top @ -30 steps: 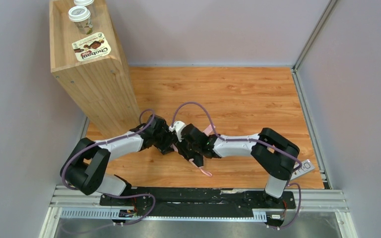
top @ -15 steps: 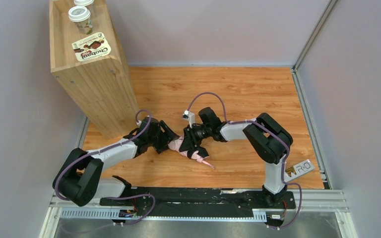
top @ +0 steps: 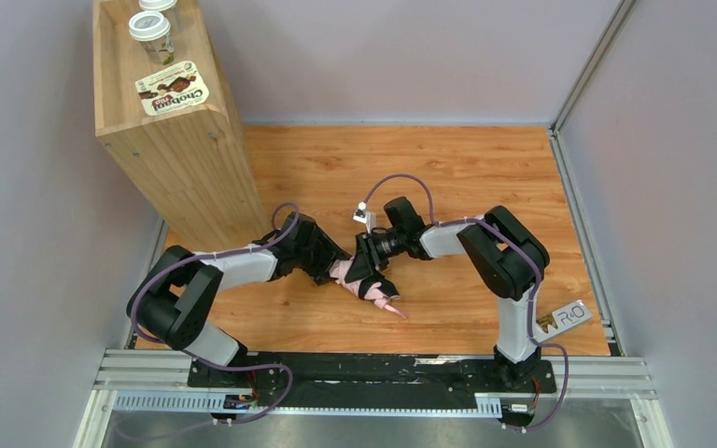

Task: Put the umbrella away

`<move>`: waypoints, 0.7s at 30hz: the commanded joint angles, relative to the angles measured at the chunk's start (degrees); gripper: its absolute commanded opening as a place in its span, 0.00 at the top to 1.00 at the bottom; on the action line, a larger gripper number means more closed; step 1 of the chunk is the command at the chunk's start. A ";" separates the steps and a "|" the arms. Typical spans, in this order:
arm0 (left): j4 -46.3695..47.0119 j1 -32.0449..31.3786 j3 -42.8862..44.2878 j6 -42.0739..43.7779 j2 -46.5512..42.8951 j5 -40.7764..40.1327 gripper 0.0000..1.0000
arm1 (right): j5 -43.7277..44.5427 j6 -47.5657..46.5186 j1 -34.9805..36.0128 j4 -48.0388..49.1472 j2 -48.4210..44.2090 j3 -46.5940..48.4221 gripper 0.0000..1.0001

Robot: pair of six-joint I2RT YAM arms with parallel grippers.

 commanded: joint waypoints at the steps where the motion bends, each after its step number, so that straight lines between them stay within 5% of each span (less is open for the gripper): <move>1: -11.32 -4.29 -1.70 1.14 5.59 0.06 0.46 | 8.79 -3.37 1.63 -8.23 4.07 0.48 1.00; 6: -10.36 -4.29 -3.45 2.20 3.93 -3.18 0.97 | 11.16 -5.84 2.42 -12.79 2.84 1.89 1.00; 7: -11.23 -4.29 -3.71 2.29 3.75 -3.63 1.00 | 13.08 -5.49 2.69 -13.15 1.96 1.63 1.00; 9: -12.11 -4.29 -3.98 2.29 2.96 -4.51 1.00 | 15.90 -4.79 3.30 -14.73 0.03 1.27 0.96; 12: -15.00 -4.29 -4.51 1.67 1.38 -6.17 1.00 | 23.20 -3.46 5.49 -18.07 -4.18 0.75 0.53; 14: -16.59 -4.29 -4.51 1.67 0.14 -7.32 1.00 | 29.68 -3.73 8.30 -20.44 -7.52 0.13 0.33; 21: -22.31 -4.29 -2.05 2.29 -0.83 -9.26 1.00 | 62.46 -9.26 21.48 -32.74 -13.34 2.23 0.21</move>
